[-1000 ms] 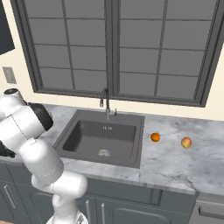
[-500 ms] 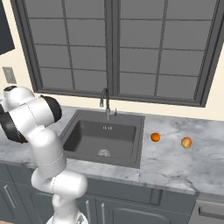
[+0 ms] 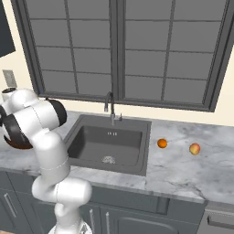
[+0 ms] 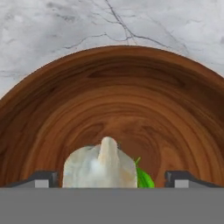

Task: There is a mixed pile of frozen fruits and vegetables on the counter. Locate all the frozen vegetables and place the items in a bowl on the counter. Take all the frozen fruits and defrost them in a running sink.

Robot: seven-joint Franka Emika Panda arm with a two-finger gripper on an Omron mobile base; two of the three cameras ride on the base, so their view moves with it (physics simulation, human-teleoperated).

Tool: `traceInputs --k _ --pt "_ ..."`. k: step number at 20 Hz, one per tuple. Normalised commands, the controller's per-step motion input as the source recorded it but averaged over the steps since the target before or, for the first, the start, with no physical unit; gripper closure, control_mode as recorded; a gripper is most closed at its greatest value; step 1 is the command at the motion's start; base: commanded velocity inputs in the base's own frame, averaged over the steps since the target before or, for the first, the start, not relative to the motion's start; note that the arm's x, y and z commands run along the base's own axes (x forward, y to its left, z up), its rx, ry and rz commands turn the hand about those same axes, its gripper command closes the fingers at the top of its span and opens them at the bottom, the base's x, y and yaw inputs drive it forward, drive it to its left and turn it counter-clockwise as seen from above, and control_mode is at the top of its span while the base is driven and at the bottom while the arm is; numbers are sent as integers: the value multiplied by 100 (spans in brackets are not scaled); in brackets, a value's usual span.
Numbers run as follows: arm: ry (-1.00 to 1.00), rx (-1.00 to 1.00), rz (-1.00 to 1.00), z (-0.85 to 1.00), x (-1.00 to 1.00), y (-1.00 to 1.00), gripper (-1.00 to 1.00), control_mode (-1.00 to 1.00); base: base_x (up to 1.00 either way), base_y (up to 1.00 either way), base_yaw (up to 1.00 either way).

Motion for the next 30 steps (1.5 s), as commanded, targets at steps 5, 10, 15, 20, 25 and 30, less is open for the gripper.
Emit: traceInputs --k 5,10,15,20,25,30 --pt "-5 0 0 17 -8 -9 -100 -100 0 0 0" --pt "-7 0 0 32 -18 -25 -100 -100 0 0 0" --pt "-5 0 0 47 -11 -29 -100 -100 0 0 0" --pt "-12 0 0 59 -11 -28 -100 -100 0 0 0" --pt "-13 0 0 48 -14 -29 -100 -100 0 0 0" --pt "-10 0 0 40 -19 -36 -100 -100 0 0 0"
